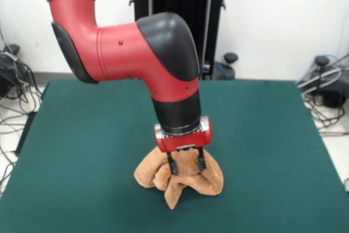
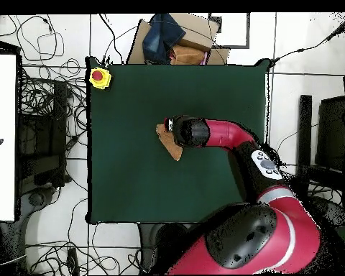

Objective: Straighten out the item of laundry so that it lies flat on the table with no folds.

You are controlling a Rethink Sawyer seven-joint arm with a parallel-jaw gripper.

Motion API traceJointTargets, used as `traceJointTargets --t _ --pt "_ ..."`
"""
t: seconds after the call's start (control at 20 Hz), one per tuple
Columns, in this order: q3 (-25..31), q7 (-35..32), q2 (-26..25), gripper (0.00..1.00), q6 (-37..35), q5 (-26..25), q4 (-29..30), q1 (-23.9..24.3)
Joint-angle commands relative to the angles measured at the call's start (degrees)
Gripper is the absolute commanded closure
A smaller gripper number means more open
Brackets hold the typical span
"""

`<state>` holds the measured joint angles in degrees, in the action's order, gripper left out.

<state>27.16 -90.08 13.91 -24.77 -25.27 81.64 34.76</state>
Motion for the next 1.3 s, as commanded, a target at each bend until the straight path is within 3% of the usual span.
traceJointTargets --t 0.05,0.45,0.65,0.9,1.3 --pt "11.8 12.4 -6.5 0.00 -6.8 0.1 4.6 2.8" --pt "10.7 10.7 -4.4 0.00 -6.8 -3.3 5.3 2.7" --pt "2.9 4.4 3.4 0.00 -1.7 -8.2 6.1 -2.1" --pt "3.8 4.2 8.7 0.00 -5.1 -7.7 10.0 -0.6" --pt "4.7 7.2 5.9 0.00 -4.7 -9.6 7.6 1.4"
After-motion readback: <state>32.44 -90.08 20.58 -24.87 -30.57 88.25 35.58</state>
